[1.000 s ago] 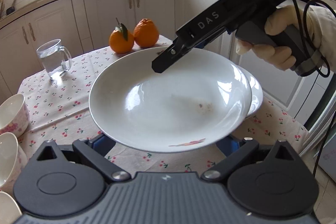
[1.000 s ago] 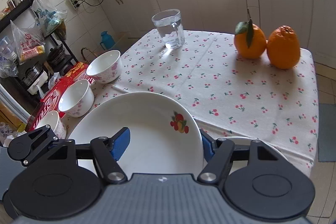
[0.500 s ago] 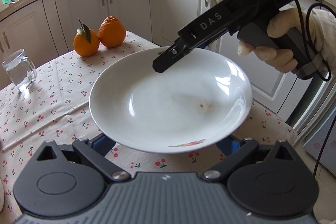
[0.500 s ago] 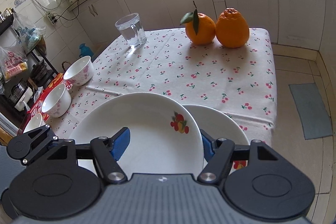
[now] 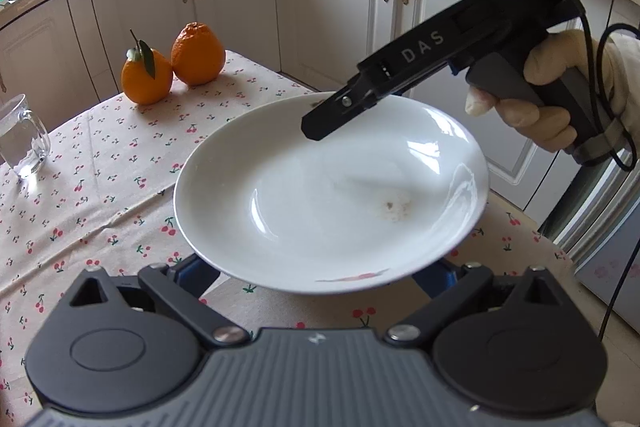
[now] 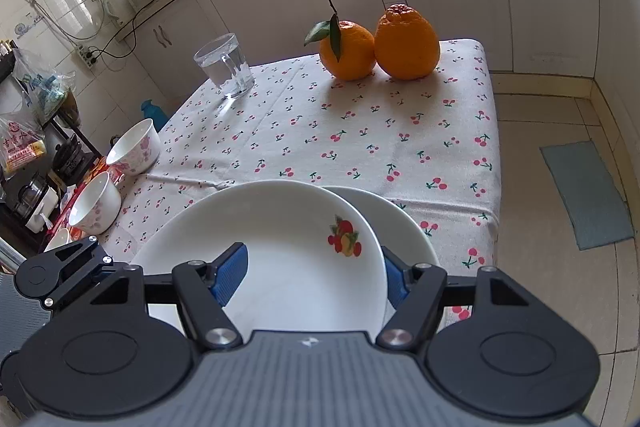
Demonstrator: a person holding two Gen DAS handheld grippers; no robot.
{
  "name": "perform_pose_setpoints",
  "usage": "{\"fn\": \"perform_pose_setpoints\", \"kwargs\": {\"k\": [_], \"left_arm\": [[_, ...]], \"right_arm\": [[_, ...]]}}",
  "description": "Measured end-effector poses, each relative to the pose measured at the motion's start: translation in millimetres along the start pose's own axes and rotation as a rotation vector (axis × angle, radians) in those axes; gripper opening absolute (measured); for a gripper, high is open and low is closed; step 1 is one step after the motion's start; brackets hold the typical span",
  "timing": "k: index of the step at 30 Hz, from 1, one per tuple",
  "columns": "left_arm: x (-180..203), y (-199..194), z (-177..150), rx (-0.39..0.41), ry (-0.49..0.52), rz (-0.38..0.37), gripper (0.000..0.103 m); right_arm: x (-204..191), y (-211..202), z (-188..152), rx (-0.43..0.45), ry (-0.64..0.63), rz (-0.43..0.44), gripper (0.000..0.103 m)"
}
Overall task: Organize plates and bowls
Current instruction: 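Carry the stained plate to the plate stack and lower it on top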
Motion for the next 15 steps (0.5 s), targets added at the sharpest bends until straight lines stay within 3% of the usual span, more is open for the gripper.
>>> {"fn": "perform_pose_setpoints", "kwargs": {"k": [15], "left_arm": [[3.1,8.9,-0.2,-0.025,0.024,-0.051,0.101]], "right_arm": [[7.7,-7.6,-12.3,0.007,0.039,-0.021,0.074]]}}
Point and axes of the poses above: each gripper's, at about its wrist camera, not at the fingertips, and y roughly the way its jaws point, x to its right, z to its top, the point moved 9 cm from there along y, roughly the way its jaws point, and after that the axes turned 4 degrees about -z, right-handed, at the moved point
